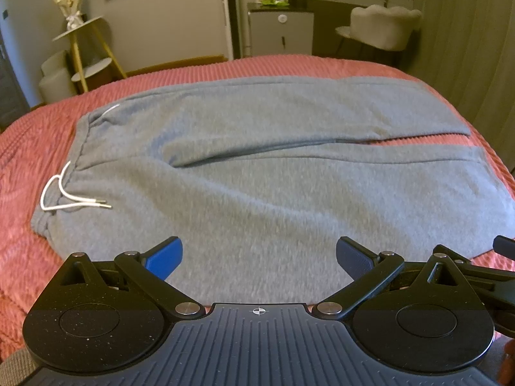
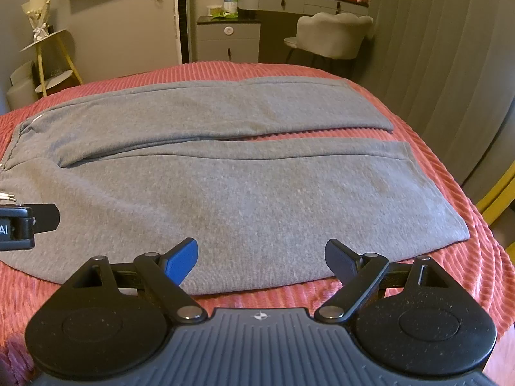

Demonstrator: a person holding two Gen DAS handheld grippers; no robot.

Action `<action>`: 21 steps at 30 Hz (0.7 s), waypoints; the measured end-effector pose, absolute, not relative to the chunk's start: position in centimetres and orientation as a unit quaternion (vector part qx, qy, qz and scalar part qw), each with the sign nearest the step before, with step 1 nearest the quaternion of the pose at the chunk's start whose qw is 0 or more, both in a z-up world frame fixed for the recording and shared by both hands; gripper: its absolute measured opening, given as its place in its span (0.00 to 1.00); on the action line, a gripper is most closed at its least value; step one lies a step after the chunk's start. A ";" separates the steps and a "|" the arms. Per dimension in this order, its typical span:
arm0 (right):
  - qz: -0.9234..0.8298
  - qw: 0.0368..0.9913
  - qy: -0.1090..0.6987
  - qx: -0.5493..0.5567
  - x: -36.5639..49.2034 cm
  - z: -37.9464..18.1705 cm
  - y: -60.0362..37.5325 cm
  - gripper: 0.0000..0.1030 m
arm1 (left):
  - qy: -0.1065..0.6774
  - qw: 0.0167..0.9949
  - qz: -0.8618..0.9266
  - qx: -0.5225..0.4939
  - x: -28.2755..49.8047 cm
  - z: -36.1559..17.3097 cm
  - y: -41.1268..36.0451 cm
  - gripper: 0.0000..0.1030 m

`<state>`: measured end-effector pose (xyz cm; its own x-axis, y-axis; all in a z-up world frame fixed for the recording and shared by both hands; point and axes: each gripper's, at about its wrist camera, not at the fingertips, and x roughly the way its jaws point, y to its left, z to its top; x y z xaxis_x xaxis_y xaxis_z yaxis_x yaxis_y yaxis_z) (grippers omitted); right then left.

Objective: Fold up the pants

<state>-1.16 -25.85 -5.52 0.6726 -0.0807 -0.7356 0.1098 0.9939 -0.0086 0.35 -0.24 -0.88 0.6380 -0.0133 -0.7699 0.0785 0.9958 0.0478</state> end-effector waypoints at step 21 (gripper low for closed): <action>-0.054 0.914 0.403 0.016 -1.1 -5.7 -25.9 0.84 | 0.430 0.902 -0.026 0.037 0.6 -1.2 -0.3 1.00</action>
